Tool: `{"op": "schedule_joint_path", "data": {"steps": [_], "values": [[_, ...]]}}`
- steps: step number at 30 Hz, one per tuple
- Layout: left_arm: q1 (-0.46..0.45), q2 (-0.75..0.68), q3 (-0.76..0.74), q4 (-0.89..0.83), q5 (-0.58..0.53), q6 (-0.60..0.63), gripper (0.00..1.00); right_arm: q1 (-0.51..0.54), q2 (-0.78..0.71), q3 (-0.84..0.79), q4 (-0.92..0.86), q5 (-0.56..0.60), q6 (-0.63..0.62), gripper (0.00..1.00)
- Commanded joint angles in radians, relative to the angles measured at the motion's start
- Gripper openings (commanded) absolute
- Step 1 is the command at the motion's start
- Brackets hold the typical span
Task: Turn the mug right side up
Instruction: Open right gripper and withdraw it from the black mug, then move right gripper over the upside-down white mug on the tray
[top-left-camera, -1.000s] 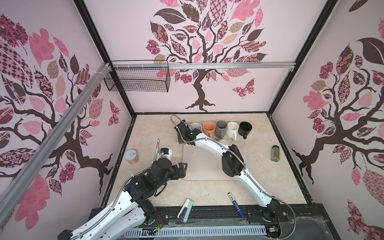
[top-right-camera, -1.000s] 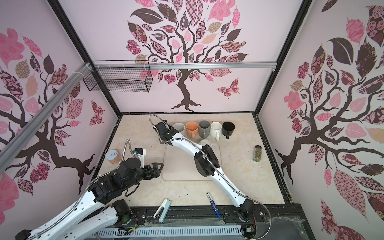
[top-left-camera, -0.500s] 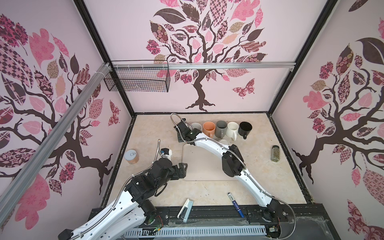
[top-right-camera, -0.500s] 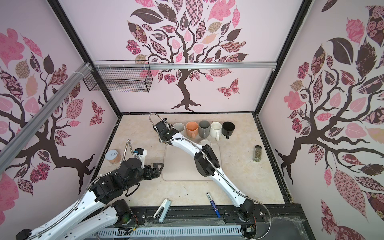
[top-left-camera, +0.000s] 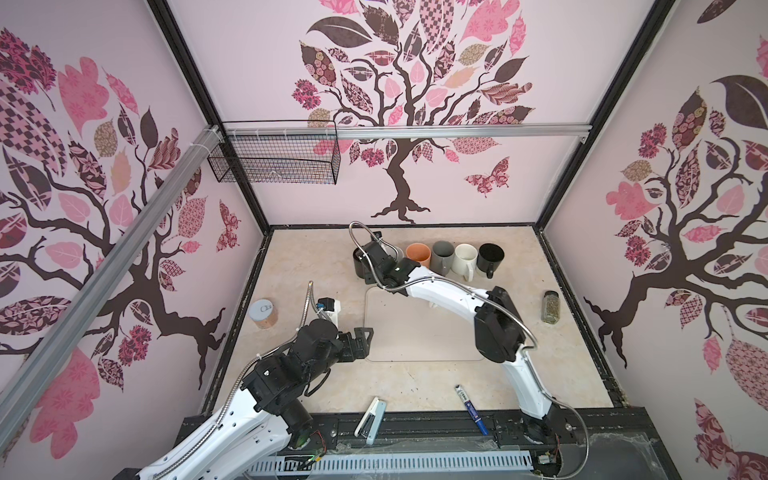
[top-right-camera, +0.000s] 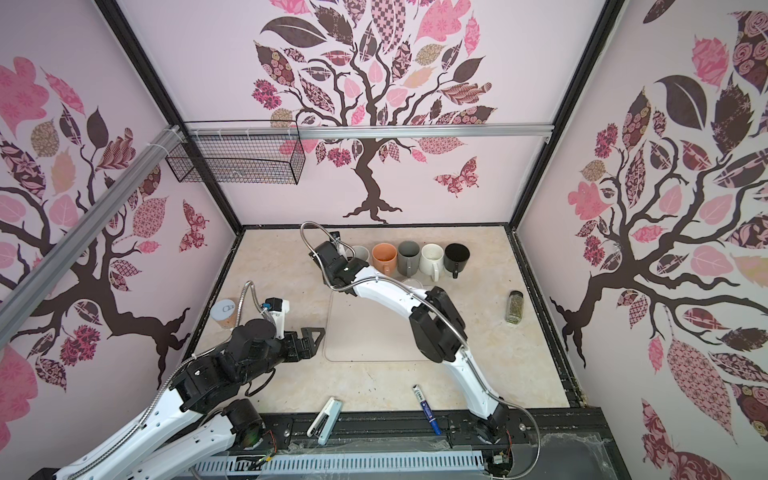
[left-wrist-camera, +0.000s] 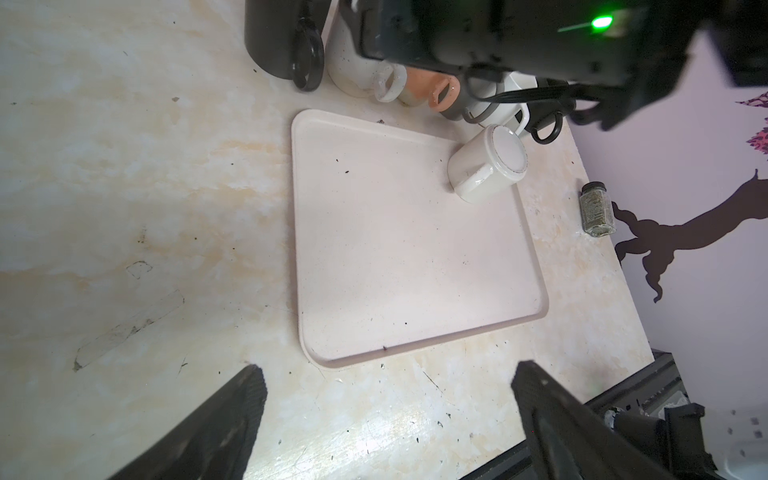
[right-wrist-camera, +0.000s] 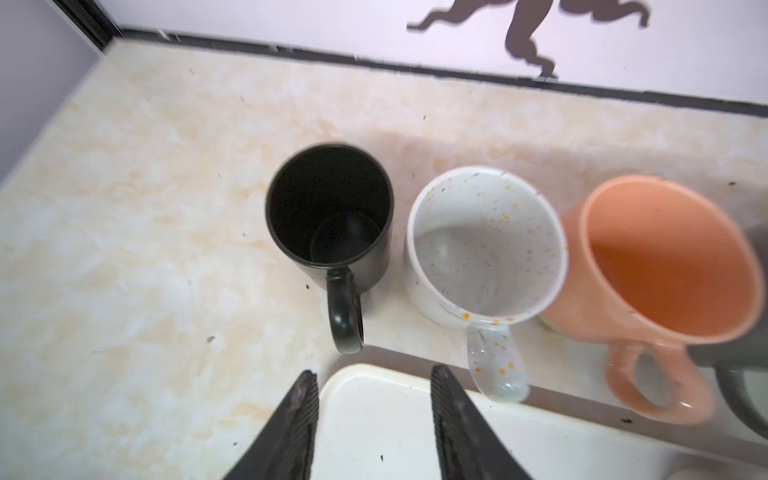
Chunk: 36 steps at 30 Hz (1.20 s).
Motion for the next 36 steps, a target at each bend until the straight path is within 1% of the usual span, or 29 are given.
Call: {"op": "schedule_joint_path", "data": {"steps": [1,5,10,12,15,19,23,28,33,36], "values": [[0.003,0.000,-0.019,0.002,-0.003,0.023,0.96,-0.001,-0.183,-0.103,0.093,0.039,0.006,0.50],[0.003,0.027,-0.019,0.018,0.009,0.034,0.96,-0.001,-0.311,-0.285,0.124,0.006,0.048,0.50],[0.002,0.026,-0.030,0.064,0.043,0.049,0.96,0.000,-0.499,-0.526,0.158,0.006,0.127,0.51],[0.003,0.017,-0.037,0.078,0.047,0.049,0.96,0.000,-0.562,-0.581,0.142,0.038,0.175,0.51],[0.003,0.004,-0.048,0.084,0.047,0.049,0.96,-0.001,-0.616,-0.604,0.068,0.101,0.264,0.51],[0.003,-0.002,-0.062,0.094,0.038,0.043,0.96,-0.001,-0.609,-0.573,-0.090,0.214,0.414,0.51],[0.003,0.005,-0.057,0.099,0.039,0.043,0.96,0.000,-0.565,-0.559,-0.168,0.242,0.523,0.51],[0.003,0.004,-0.050,0.084,0.037,0.045,0.96,-0.014,-0.503,-0.564,-0.173,0.200,0.585,0.51],[0.003,-0.011,-0.066,0.093,0.019,0.038,0.96,-0.059,-0.457,-0.596,-0.136,0.093,0.637,0.50],[0.002,-0.011,-0.062,0.088,0.019,0.041,0.96,-0.074,-0.433,-0.610,-0.115,0.061,0.651,0.49]]}}
